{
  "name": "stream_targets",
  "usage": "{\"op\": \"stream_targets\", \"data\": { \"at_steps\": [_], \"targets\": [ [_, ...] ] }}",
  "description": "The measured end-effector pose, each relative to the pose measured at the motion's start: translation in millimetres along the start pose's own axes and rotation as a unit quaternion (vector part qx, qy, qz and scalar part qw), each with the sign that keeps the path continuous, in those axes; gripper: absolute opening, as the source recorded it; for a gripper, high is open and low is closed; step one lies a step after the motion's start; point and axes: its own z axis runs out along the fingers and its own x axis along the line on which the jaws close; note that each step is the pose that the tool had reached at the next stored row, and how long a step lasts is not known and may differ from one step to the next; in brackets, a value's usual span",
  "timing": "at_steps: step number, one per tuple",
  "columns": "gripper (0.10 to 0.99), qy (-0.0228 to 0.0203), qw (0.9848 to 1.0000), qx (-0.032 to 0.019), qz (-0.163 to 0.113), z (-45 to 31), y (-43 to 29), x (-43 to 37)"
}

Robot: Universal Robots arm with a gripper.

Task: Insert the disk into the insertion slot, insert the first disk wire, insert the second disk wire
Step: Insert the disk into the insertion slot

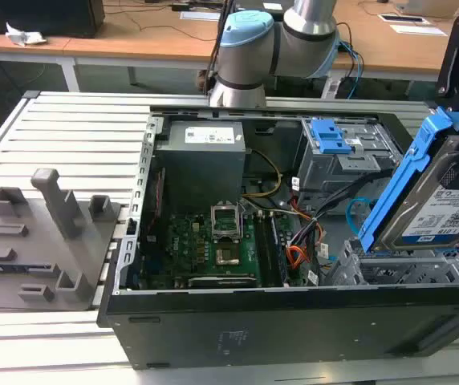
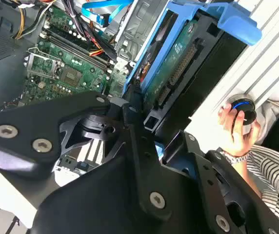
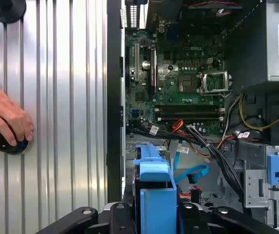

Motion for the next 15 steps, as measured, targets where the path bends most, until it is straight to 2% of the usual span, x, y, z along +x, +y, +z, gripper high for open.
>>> {"op": "stream_targets", "data": {
  "at_steps": [15],
  "targets": [
    [0.361,0.0000,1.0000,0.0000,0.000,11.4,-0.4,0.0]
  ]
}}
